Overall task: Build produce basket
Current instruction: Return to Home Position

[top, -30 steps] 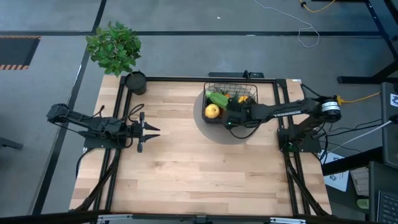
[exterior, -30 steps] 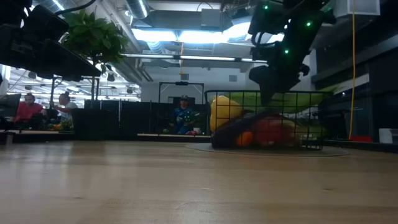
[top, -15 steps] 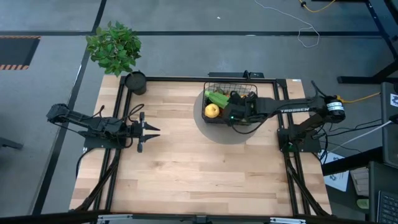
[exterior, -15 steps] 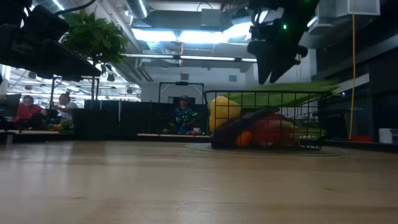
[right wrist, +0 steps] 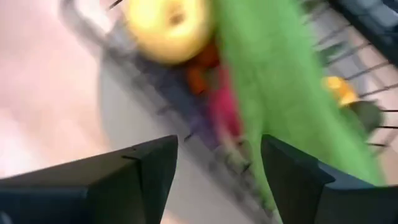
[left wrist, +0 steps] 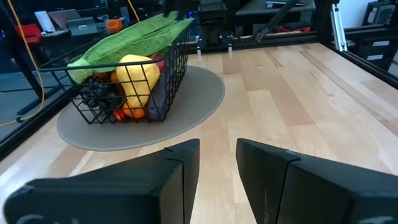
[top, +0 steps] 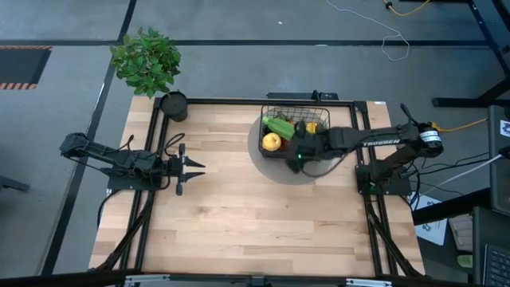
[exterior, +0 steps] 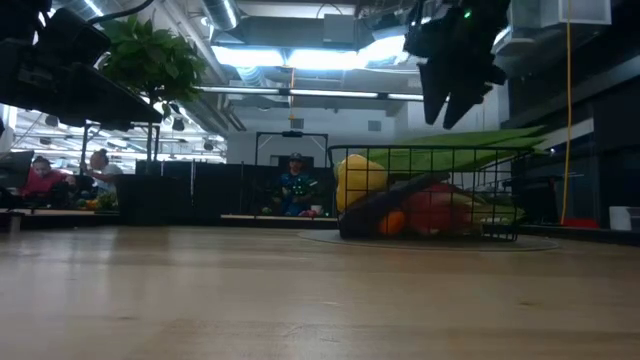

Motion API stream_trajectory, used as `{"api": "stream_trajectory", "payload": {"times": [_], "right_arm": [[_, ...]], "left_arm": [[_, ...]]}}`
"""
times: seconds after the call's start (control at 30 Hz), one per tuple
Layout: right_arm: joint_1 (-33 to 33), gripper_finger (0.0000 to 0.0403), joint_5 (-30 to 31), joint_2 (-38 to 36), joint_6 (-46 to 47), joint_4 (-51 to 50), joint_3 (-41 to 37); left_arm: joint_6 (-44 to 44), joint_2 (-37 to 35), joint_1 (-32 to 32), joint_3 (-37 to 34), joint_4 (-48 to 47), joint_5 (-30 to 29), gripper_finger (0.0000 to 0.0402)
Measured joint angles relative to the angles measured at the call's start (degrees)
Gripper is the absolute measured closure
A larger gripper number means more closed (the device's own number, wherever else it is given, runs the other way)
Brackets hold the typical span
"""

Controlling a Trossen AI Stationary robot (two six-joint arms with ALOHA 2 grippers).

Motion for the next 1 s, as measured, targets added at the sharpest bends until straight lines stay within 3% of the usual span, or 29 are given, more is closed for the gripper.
{"api": "stream_trajectory", "payload": {"times": [0.23, 0.5, 0.63, 0.83, 1.0], "right_arm": [[12.21, 0.0183, 1.06, -0.56, 1.26, 2.60, 0.00], [28.14, 0.0183, 3.94, -3.27, 4.59, 6.03, 0.00], [35.69, 0.0183, 9.40, -4.44, 5.17, 7.11, 0.00], [42.34, 0.0183, 12.62, -4.51, -2.36, 12.87, -0.01], [43.77, 0.0183, 13.25, -4.51, -7.13, 18.36, -0.02]], "left_arm": [[-0.28, 0.00, 0.00, -0.02, -0.02, 4.00, 0.0304], [1.44, -0.02, 0.02, -0.04, 3.45, 0.84, 0.0304], [3.46, -0.02, 0.02, -0.04, 4.65, 1.61, 0.0304], [5.77, -0.02, 0.70, -0.04, 4.89, 5.04, 0.0304], [4.39, -0.02, 5.98, -0.04, 4.56, 5.38, 0.0304]]}}
